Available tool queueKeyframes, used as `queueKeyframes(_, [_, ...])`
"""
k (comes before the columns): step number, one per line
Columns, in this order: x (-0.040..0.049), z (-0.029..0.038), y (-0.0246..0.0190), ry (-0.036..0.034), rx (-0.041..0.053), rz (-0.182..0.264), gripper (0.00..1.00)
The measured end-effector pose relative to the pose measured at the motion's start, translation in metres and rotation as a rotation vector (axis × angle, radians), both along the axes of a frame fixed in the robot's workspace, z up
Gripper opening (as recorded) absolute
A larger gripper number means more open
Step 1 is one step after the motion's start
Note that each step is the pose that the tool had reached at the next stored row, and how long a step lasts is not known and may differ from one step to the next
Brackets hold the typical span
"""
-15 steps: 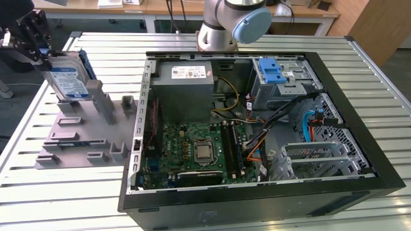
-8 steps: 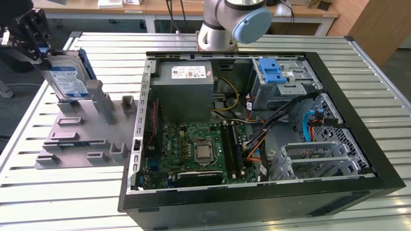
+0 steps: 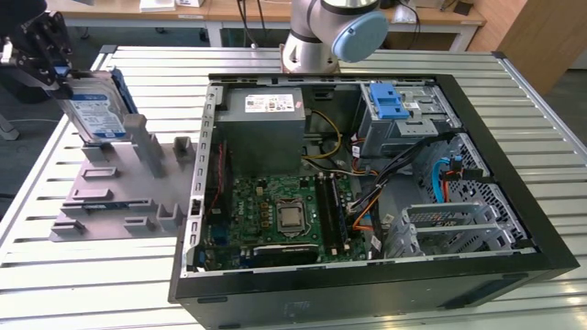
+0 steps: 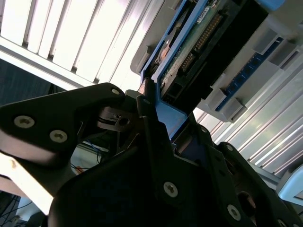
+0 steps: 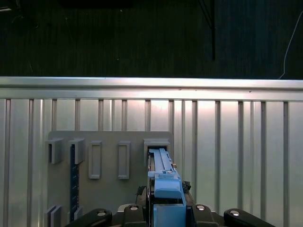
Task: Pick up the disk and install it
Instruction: 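Pick up the disk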
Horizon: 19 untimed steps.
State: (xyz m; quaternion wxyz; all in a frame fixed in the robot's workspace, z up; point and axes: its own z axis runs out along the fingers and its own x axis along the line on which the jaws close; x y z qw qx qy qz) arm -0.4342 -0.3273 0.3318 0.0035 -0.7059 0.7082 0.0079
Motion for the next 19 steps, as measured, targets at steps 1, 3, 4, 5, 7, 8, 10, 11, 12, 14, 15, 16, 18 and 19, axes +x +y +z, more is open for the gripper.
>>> queueKeyframes(1, [0.0000,0.0003,0.0000,0.0001,0.0000,0.000,0.36])
queueKeyframes(3, [0.0000,0.0009,0.0000,0.0001,-0.0001,0.000,0.36])
queueKeyframes(4, [0.0000,0.0011,0.0000,0.0001,0.0000,0.000,0.36])
queueKeyframes(5, [0.0000,0.0013,0.0000,0.0000,0.0000,0.000,0.36])
queueKeyframes(7, [0.0000,0.0018,0.0000,0.0001,0.0000,0.000,0.36])
queueKeyframes(8, [0.0000,0.0021,0.0000,0.0000,0.0000,0.000,0.36])
queueKeyframes(10, [0.0000,0.0026,0.0000,0.0001,0.0000,0.000,0.36])
queueKeyframes(11, [0.0000,0.0029,0.0000,0.0001,0.0000,0.000,0.36])
queueKeyframes(12, [0.0000,0.0031,0.0000,0.0000,0.0000,0.000,0.36])
queueKeyframes(14, [0.0000,0.0034,0.0000,0.0000,0.0000,0.000,0.36])
queueKeyframes(15, [0.0000,0.0037,0.0000,0.0001,0.0000,0.000,0.36])
queueKeyframes(16, [0.0000,0.0039,0.0000,0.0000,0.0000,0.000,0.36])
queueKeyframes(18, [0.0000,0.0042,0.0000,0.0000,0.0000,0.000,0.36])
queueKeyframes(19, [0.0000,0.0045,0.0000,0.0001,0.0000,0.000,0.36])
